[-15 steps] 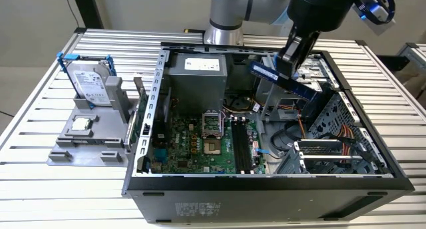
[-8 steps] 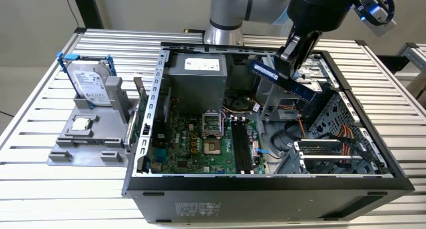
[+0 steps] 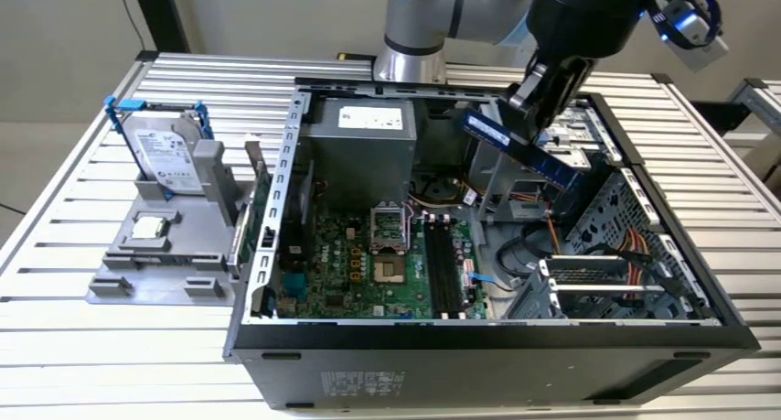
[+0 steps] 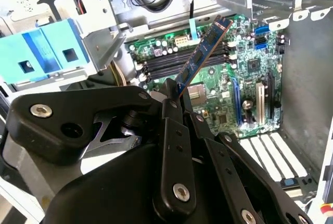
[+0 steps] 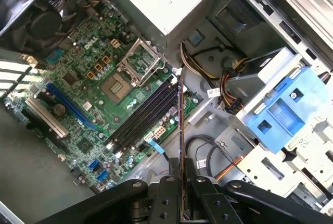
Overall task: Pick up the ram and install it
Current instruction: 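Insert the ram into the slot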
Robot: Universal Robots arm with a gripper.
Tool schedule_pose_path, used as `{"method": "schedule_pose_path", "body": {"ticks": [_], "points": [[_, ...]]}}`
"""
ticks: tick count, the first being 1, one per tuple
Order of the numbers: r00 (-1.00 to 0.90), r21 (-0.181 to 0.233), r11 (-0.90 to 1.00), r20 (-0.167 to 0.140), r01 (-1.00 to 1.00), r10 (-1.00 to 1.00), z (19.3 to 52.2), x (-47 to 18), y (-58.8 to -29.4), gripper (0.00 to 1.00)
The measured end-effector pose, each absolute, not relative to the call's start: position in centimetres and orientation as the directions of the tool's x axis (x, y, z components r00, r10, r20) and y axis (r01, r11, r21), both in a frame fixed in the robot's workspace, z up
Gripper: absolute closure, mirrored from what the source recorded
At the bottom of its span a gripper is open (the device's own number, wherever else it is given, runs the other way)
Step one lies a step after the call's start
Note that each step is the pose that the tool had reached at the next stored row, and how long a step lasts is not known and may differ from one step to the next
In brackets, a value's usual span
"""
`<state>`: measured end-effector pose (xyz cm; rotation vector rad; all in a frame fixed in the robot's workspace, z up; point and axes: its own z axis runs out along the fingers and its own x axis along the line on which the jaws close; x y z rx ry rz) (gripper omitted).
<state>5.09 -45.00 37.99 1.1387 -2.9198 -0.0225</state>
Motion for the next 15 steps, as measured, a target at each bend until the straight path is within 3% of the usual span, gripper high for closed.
{"method": "schedule_pose_path", "body": {"ticks": [15], "points": [[-0.812,0.016,0.812,0.002,-0.584,-0.584,37.99,5.1,-45.0,1.0]]}}
